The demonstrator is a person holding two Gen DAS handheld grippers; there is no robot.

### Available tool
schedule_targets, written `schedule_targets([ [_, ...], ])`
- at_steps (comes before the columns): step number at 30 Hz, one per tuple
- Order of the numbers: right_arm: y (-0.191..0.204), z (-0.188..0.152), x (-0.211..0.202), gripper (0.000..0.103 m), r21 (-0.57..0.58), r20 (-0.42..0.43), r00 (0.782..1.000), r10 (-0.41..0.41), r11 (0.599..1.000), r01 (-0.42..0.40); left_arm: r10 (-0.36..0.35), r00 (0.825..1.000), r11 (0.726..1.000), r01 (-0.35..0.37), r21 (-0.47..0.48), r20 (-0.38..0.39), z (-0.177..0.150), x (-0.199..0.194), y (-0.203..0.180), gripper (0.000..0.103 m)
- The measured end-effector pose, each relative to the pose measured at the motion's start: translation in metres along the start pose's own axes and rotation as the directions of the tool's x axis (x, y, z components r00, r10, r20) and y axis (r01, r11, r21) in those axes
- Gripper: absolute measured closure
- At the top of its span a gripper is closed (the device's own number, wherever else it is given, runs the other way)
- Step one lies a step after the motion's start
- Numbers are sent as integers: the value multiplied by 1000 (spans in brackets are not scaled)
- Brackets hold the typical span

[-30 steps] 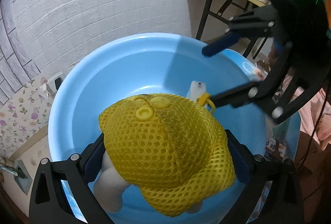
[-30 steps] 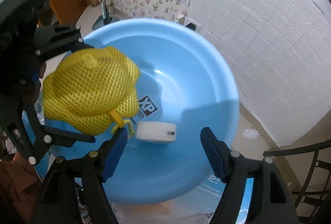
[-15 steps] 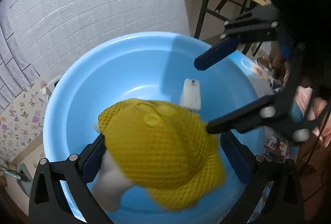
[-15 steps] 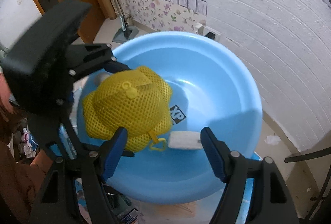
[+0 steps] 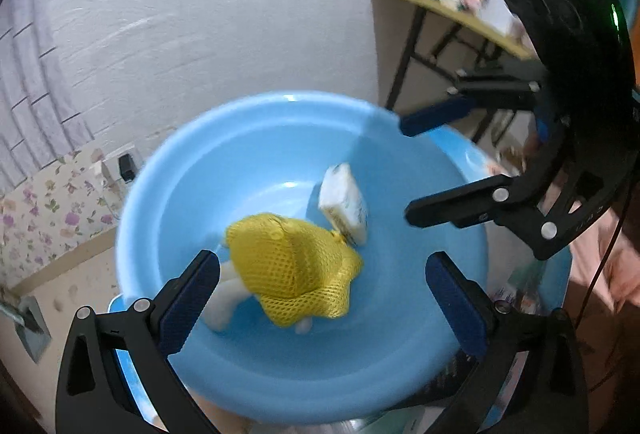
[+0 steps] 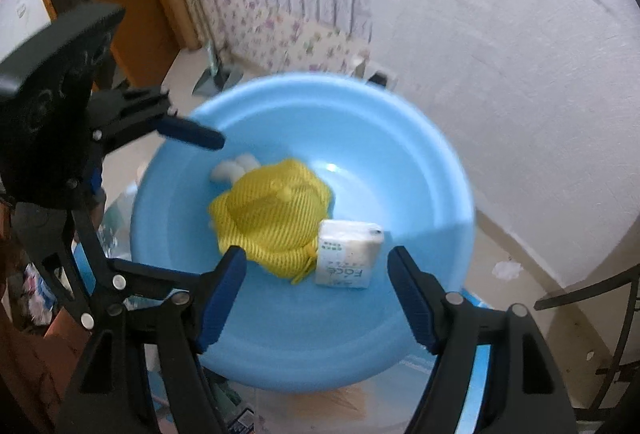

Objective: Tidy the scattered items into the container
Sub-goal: 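Withdraw both grippers from the basin back over the table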

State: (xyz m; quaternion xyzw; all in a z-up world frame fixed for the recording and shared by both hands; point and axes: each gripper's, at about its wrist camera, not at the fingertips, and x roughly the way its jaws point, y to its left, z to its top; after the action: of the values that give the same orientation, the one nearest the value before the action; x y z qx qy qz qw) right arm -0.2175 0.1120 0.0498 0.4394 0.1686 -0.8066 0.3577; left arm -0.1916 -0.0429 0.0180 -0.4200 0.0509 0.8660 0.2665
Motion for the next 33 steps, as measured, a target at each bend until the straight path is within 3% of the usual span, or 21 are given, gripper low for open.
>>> schedule_targets([
  [2,2,-3,-13,30,11,62,998,-26,1000,26,24,998,999,-22,-31,66,-5,-16,3,0],
  [7,2,-15,-40,30,60,165,979,-118,992,109,139,983,985,-125,-121,117,-15,-40,5,0],
  [12,4,-30,-57,30,112,195,968,-160,984,140,142,967,971,-94,-221,210,-39,-71,7,0],
  [18,5,-65,-82,30,203,221,953,-208,965,163,271,948,929,-213,-304,165,-78,-87,2,0],
  [22,14,-94,-88,30,225,218,948,-233,957,183,283,948,896,-206,-394,147,-112,-97,5,0],
  [24,19,-108,-87,30,242,206,949,-240,952,188,313,941,880,-236,-413,129,-126,-100,2,0],
  [28,25,-137,-81,30,284,174,957,-231,943,176,364,926,874,-300,-382,105,-146,-101,-12,0],
  [33,23,-164,-79,30,338,155,957,-245,923,182,374,923,872,-318,-371,88,-157,-96,-19,0],
])
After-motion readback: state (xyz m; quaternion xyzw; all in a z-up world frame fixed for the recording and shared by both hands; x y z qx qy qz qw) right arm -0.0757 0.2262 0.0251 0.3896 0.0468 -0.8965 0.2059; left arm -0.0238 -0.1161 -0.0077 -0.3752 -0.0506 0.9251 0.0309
